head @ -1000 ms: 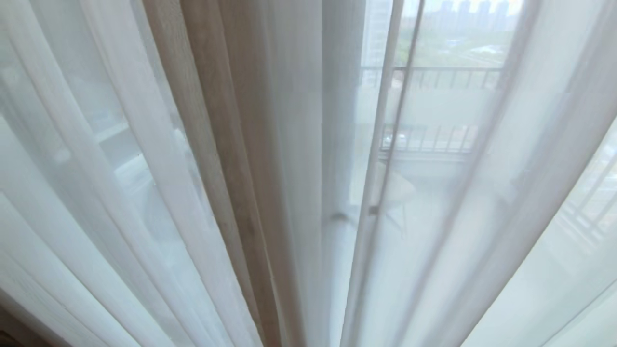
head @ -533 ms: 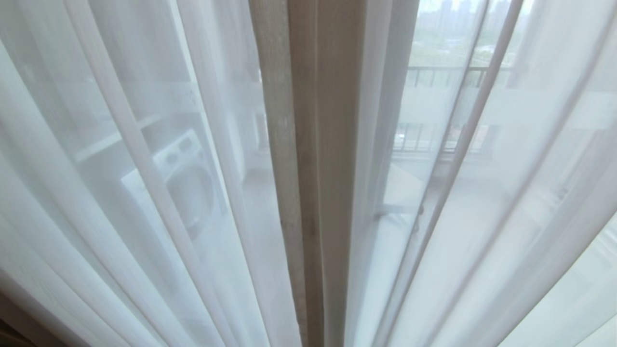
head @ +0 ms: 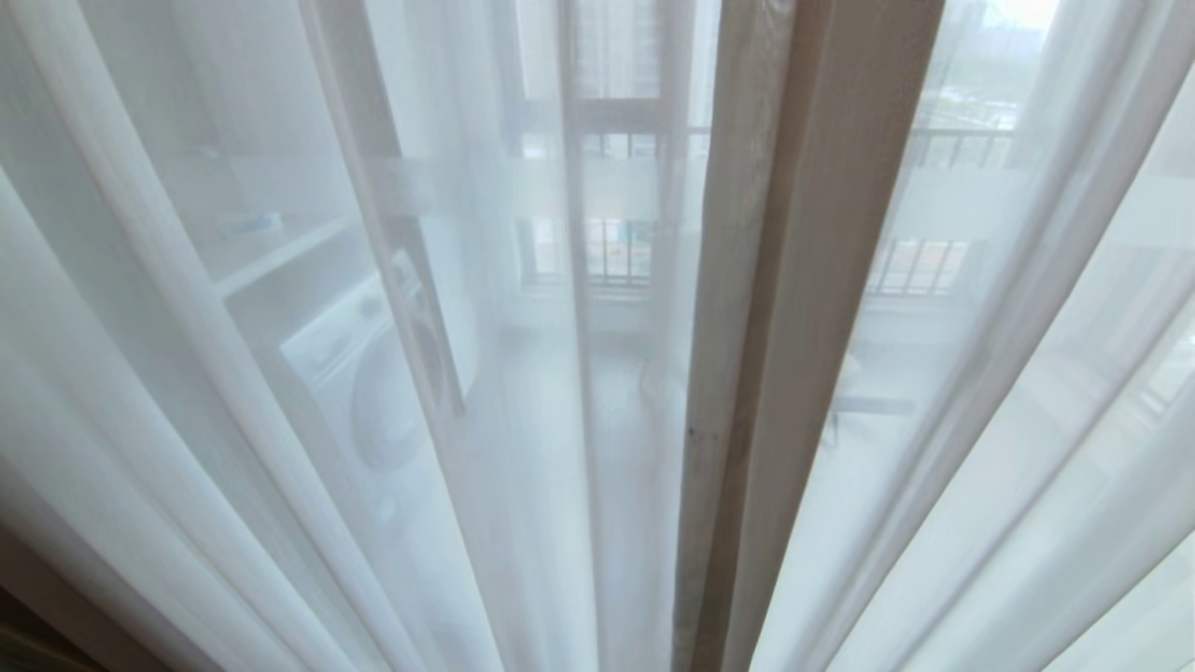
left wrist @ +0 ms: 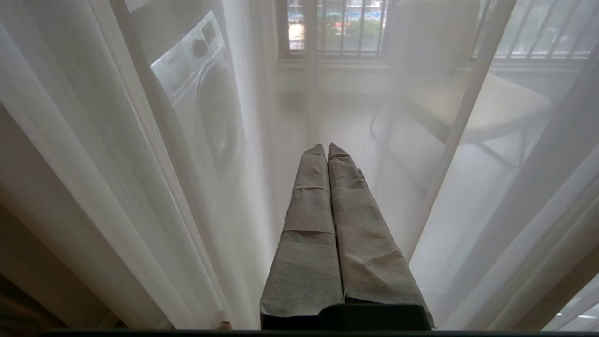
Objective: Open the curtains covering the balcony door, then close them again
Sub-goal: Close the outer curtains on both sides
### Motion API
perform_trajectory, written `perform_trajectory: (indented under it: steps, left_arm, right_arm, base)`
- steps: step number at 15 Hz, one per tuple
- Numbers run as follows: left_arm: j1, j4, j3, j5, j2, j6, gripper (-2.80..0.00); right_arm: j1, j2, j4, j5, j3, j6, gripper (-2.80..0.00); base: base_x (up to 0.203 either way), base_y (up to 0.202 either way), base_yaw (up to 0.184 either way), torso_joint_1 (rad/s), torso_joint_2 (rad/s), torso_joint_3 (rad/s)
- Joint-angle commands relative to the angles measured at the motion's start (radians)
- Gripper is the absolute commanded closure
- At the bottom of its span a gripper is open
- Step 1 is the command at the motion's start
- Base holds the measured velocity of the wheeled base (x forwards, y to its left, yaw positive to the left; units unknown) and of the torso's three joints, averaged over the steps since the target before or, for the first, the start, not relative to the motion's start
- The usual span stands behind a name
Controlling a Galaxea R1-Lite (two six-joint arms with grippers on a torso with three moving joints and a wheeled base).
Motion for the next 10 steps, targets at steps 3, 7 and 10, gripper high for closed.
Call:
perform_trajectory:
  steps: [3,7,10]
  left_arm:
    - [0.0,0.0,0.0,0.0,0.0,0.0,0.0]
    - [0.0,0.0,0.0,0.0,0.0,0.001,0.0]
    - [0.0,0.0,0.0,0.0,0.0,0.001,0.0]
  right_arm:
    - [0.0,0.0,-0.001,0.0,0.0,0.013,0.0]
    - [0.0,0.0,-0.001,0.003,0.0,0.015,0.0]
    - [0.0,0.0,-0.001,0.003,0.0,0.015,0.0]
  base:
    - [0.0,0.193,0.002,-0.001,0.0,0.002]
    - [0.0,0.192,0.001,0.002,0.0,0.001]
    - [0.0,0.193,-0.011,0.003,0.0,0.002]
